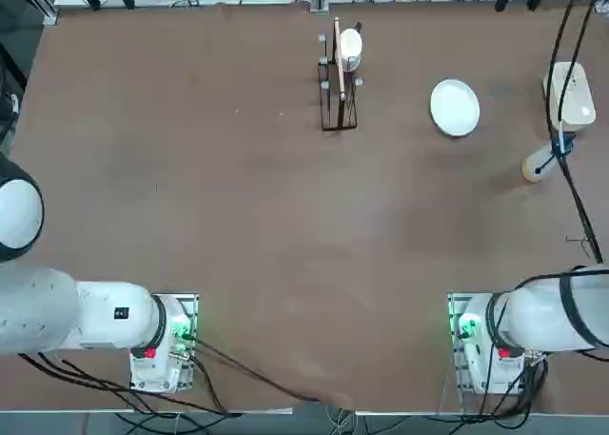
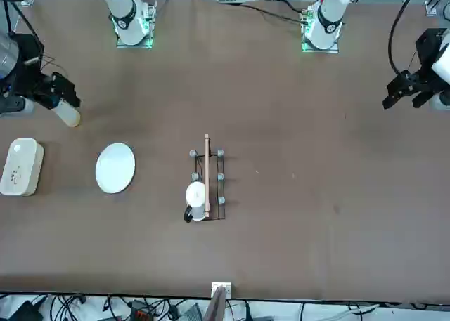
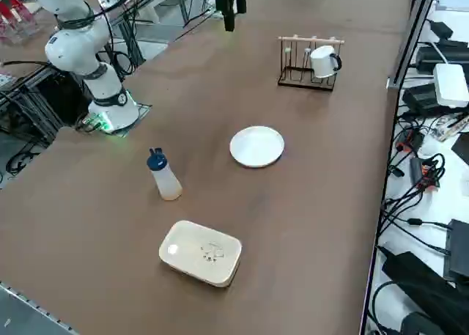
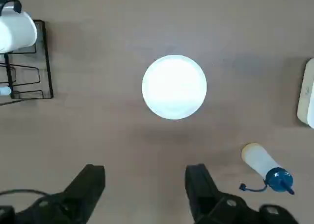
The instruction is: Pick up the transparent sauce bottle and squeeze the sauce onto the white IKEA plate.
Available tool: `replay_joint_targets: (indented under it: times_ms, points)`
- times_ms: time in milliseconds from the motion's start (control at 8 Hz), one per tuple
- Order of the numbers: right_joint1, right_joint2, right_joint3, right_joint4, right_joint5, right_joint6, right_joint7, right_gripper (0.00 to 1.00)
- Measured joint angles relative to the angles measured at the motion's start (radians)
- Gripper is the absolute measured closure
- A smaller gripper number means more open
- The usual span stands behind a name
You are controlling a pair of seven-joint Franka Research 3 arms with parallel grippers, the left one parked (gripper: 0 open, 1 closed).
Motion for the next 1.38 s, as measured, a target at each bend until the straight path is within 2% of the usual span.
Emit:
replay_joint_targets:
  times_ms: [625, 1000, 1375]
  points:
    - [0.007, 0.02, 0.003, 0.016, -0.03, -0.028, 0.055, 0.0]
    - [0.033, 0.043, 0.007, 0.015, -0.038, -0.146, 0.096, 0.0]
    - [0.036, 0.085, 0.006, 0.004, -0.112, -0.263, 0.44, 0.0]
